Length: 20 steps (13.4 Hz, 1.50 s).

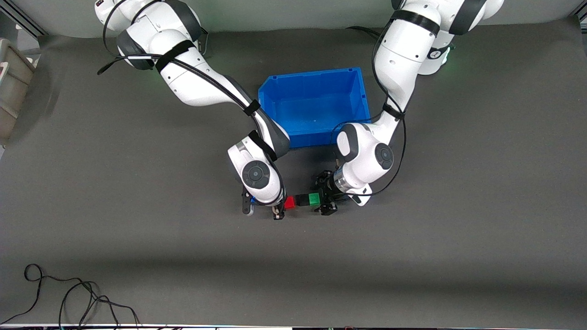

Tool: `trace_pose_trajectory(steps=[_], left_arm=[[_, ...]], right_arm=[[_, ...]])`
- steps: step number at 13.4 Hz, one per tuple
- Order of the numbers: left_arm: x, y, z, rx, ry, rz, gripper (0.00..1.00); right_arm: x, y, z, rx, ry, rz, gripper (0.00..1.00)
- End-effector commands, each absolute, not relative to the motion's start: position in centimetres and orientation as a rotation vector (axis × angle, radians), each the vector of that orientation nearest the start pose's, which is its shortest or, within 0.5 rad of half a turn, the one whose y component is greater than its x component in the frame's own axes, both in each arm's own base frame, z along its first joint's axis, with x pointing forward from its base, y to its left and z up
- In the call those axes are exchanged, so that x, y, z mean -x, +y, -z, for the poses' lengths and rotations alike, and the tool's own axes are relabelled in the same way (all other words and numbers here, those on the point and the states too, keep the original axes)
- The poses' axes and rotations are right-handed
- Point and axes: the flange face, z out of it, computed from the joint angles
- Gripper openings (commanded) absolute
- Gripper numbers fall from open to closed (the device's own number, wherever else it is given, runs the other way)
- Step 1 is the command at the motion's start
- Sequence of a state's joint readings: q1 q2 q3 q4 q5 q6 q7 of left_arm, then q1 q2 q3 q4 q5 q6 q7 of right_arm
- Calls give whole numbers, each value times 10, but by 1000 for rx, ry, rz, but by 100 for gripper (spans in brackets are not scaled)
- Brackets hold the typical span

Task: Attach green and red cubes to black cube
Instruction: 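Open the left gripper and withdraw it from the green cube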

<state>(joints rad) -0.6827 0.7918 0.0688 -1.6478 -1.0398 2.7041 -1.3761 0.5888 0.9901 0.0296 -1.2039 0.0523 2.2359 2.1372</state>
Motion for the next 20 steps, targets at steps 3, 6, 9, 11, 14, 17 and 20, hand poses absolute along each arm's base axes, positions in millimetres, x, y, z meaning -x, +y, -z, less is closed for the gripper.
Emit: trace_pose_trajectory(steps=[3, 6, 9, 11, 14, 17, 20], left_arm=[[-613, -321, -197, -1854, 1938, 431, 100], [-632, -245, -240, -1960, 1850, 538, 100], [-638, -148, -289, -2085, 1736, 658, 100], [-633, -96, -317, -2264, 1661, 653, 100], [-616, -18, -362, -2510, 1402, 650, 100], [-596, 41, -415, -2672, 1099, 624, 100], [-587, 52, -462, -2730, 959, 602, 100]], right_arm=[[-625, 450, -168, 2148, 2191, -46, 0], [-621, 456, -168, 2156, 2179, -46, 0], [-619, 460, -168, 2162, 2172, -46, 0], [-617, 461, -168, 2167, 2170, -46, 0], [-619, 460, -169, 2174, 2159, -43, 76], [-634, 456, -207, 2154, 2114, -31, 100], [-648, 441, -267, 2254, 2030, -40, 100]])
